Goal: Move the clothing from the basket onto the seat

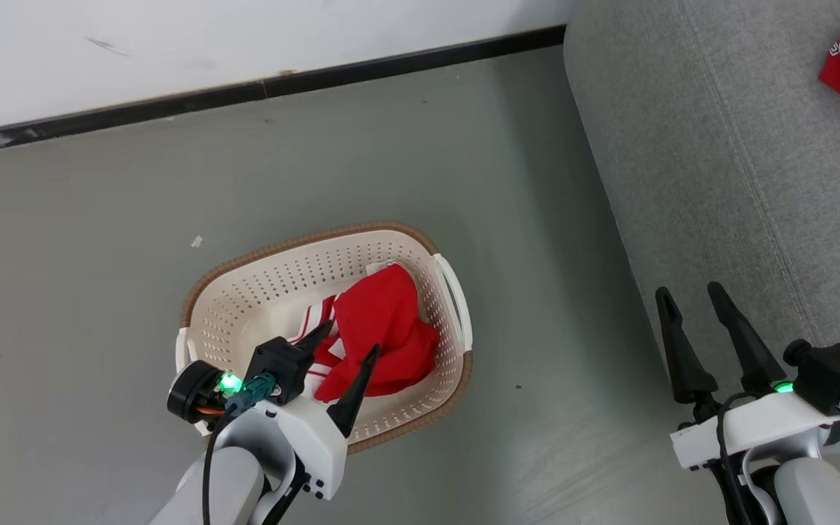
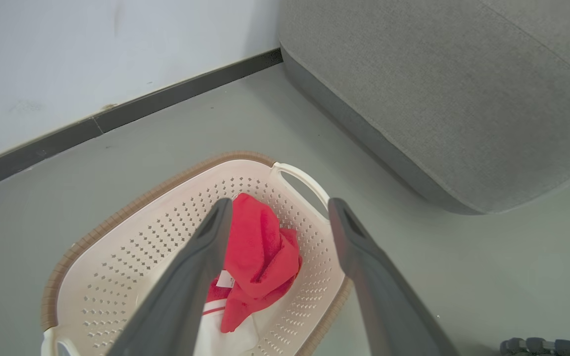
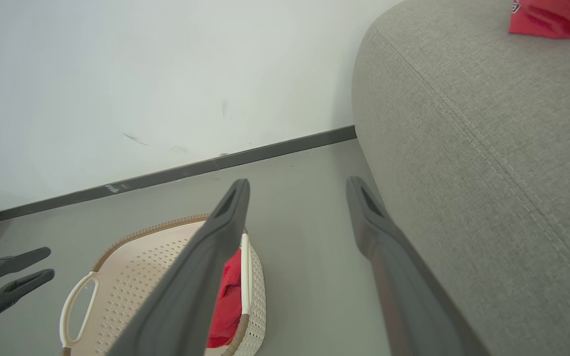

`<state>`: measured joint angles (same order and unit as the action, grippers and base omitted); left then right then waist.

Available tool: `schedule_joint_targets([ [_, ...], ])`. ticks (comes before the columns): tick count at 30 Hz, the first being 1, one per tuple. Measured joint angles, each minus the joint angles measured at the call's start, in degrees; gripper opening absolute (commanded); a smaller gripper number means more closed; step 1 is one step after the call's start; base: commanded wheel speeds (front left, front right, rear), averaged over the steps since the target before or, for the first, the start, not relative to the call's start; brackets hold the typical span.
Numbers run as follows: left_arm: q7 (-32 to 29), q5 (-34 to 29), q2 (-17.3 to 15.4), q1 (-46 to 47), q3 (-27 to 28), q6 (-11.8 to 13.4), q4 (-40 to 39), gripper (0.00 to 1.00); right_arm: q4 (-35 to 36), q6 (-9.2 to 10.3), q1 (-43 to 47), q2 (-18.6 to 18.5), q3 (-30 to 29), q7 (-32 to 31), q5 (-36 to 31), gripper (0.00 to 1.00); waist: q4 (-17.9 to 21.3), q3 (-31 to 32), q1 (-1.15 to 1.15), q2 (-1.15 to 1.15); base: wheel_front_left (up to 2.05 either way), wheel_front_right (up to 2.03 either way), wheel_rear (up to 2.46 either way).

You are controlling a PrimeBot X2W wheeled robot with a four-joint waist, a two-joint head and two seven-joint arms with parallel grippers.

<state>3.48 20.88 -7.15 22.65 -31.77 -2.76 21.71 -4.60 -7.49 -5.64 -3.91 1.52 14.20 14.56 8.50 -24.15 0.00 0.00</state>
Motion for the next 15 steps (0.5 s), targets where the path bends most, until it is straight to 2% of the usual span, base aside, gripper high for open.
schedule_joint_targets([
  [15, -7.2, -2.3, -1.2, 6.3, -0.3, 0.6, 3.3, 1.00, 0.0, 0.00, -6.2, 0.9, 1.5, 0.0, 1.1, 1.00, 3.7, -8.6, 0.00, 0.00, 0.00, 0.00, 0.00],
])
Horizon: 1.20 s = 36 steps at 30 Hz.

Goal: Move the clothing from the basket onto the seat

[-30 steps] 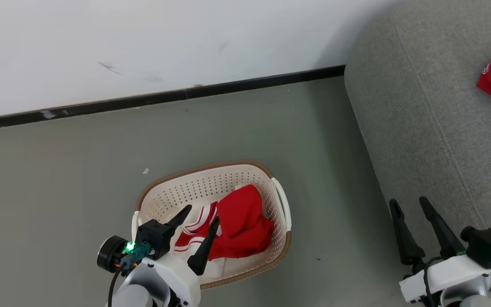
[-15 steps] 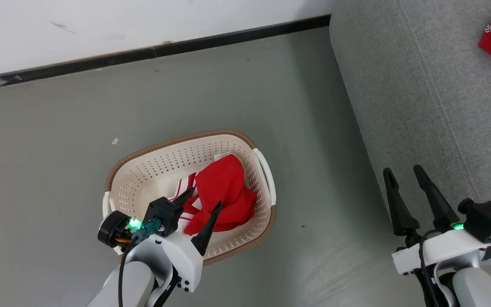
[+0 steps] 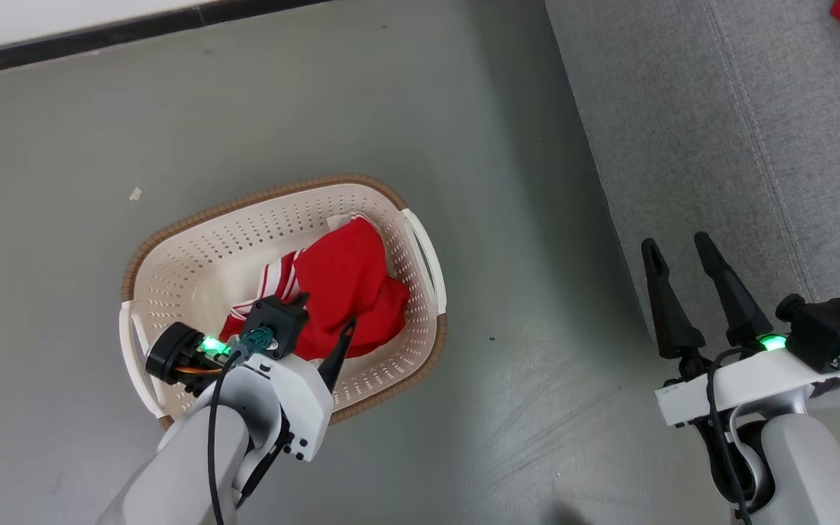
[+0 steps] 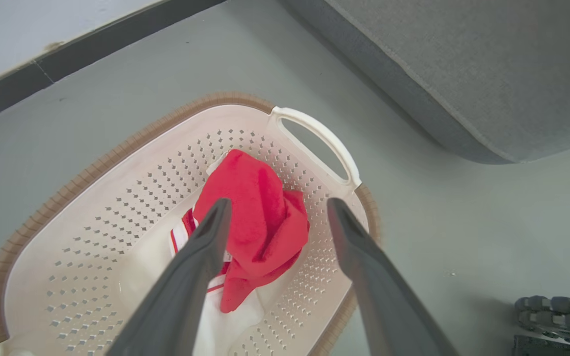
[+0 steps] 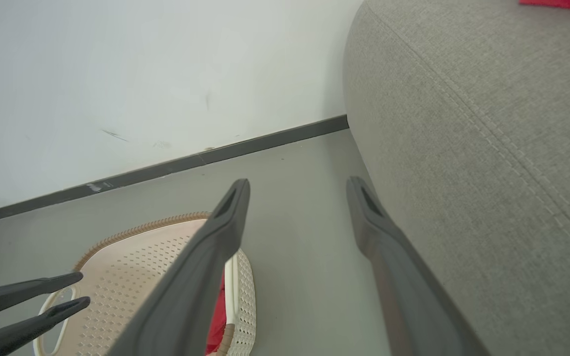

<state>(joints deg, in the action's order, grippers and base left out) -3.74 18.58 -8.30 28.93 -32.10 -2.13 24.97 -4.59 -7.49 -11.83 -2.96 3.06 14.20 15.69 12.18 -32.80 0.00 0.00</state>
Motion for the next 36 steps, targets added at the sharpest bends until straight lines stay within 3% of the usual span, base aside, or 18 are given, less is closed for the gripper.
schedule_joint_targets([
  [36, -9.9, -1.5, -4.6, 8.5, 3.3, 4.0, 2.7, 1.00, 0.0, 0.00, -11.2, 0.5, 3.0, 0.0, 5.0, 1.00, 8.7, -14.6, 0.00, 0.00, 0.00, 0.00, 0.00],
])
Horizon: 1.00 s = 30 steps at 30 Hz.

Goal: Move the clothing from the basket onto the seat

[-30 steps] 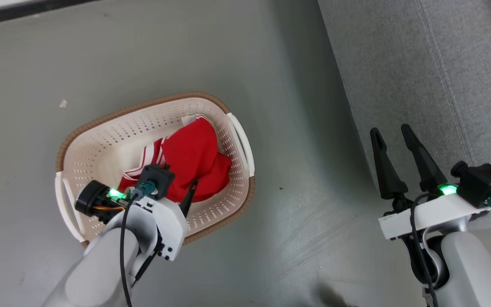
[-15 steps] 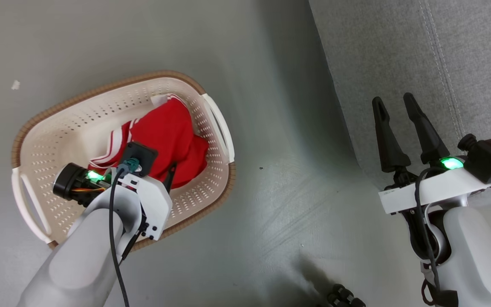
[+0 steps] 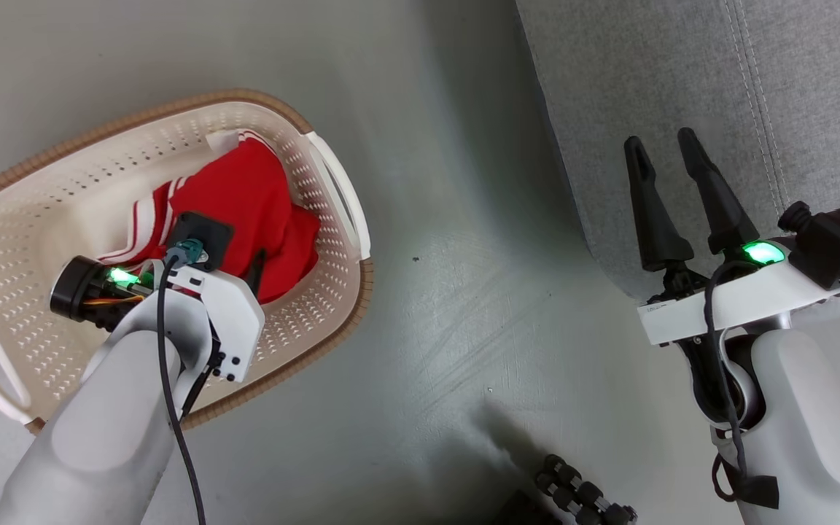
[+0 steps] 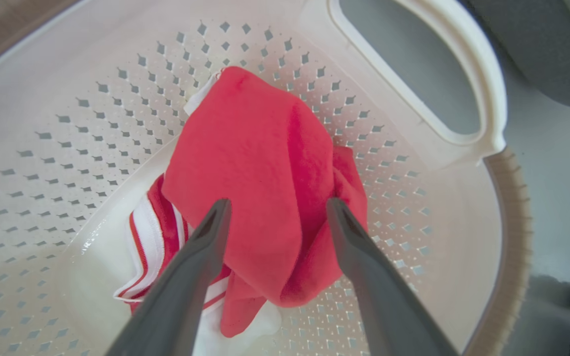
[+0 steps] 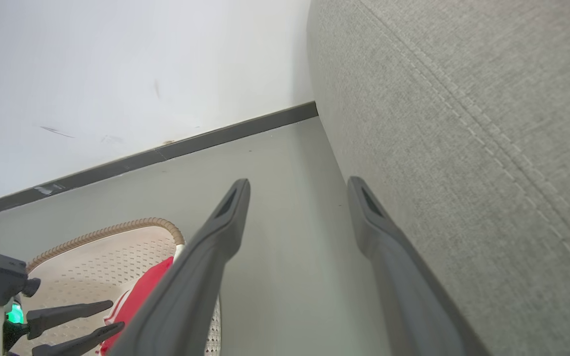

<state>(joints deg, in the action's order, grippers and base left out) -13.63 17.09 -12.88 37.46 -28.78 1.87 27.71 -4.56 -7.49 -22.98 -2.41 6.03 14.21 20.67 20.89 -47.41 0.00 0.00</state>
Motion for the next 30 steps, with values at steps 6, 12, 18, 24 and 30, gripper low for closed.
schedule_joint_targets([
  [6, -0.8, 0.0, -0.7, 1.4, 0.6, 0.5, 0.0, 1.00, 0.0, 0.00, -1.2, 0.0, 0.3, 0.0, 1.1, 1.00, 1.2, -2.0, 0.00, 0.00, 0.00, 0.00, 0.00],
  [12, -1.5, 0.0, -2.0, 2.3, 2.0, 1.1, 0.6, 1.00, 0.0, 0.00, -2.1, 0.0, 0.6, 0.0, 1.5, 1.00, 2.2, -3.9, 0.00, 0.00, 0.00, 0.00, 0.00],
  [18, -2.5, 0.0, -3.5, 3.3, 3.1, 2.3, 1.2, 1.00, 0.0, 0.00, -2.2, 0.1, 0.8, 0.0, 2.0, 1.00, 3.1, -5.6, 0.00, 0.00, 0.00, 0.00, 0.00],
  [24, -2.5, 0.0, -4.9, 4.5, 4.4, 3.0, 1.6, 1.00, 0.0, 0.00, -3.2, 0.1, 0.8, 0.0, 2.2, 1.00, 3.8, -7.1, 0.00, 0.00, 0.00, 0.00, 0.00],
  [30, -2.5, -0.1, -4.9, 5.6, 4.5, 3.5, 2.1, 1.00, 0.1, 0.00, -4.6, 0.1, 0.8, 0.0, 2.5, 1.00, 4.1, -8.6, 0.00, 0.00, 0.00, 0.00, 0.00],
])
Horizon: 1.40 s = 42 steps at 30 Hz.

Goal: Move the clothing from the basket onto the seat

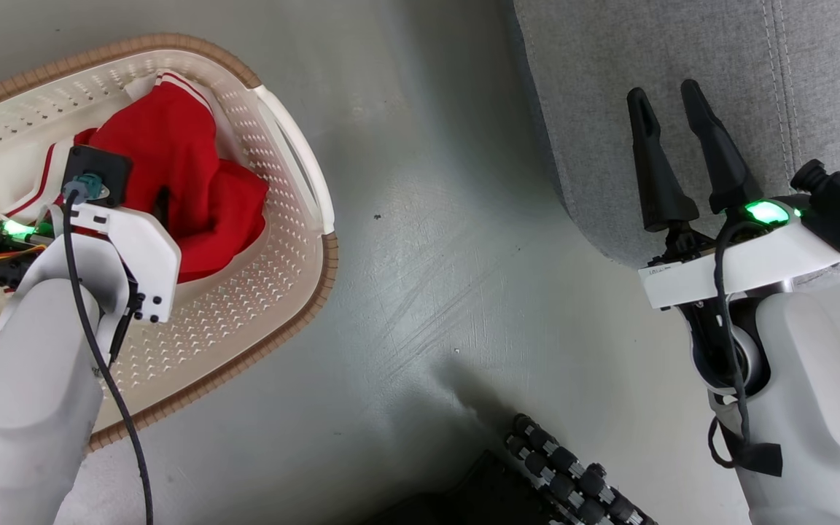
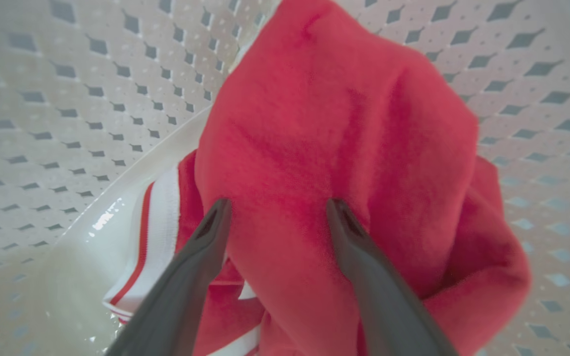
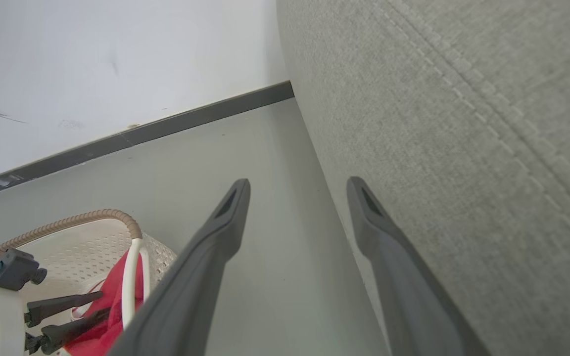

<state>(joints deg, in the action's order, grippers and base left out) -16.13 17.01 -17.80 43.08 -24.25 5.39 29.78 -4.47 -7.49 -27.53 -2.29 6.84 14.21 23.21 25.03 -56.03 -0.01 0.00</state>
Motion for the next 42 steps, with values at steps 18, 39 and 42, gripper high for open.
schedule_joint_targets([
  [18, 0.0, 0.6, 0.7, 0.0, -0.3, -0.8, 2.1, 0.00, -0.4, 0.00, -1.2, 0.0, -0.8, 0.0, 0.5, 1.00, -0.1, 0.5, 0.00, 0.00, 0.00, 0.00, 0.00],
  [39, 5.8, 4.5, 3.5, -0.5, 2.7, -0.8, 0.9, 0.00, -1.6, 0.00, -3.5, 0.0, -2.8, 0.4, -2.1, 1.00, -3.3, 4.5, 0.00, 0.00, 0.00, 0.00, 0.00],
  [42, 6.9, 4.7, 3.9, -1.3, 2.7, -0.9, 0.6, 0.00, -1.7, 0.00, -3.5, 0.0, -3.6, 0.4, -2.9, 1.00, -4.0, 5.5, 0.00, 0.00, 0.00, 0.00, 0.00],
])
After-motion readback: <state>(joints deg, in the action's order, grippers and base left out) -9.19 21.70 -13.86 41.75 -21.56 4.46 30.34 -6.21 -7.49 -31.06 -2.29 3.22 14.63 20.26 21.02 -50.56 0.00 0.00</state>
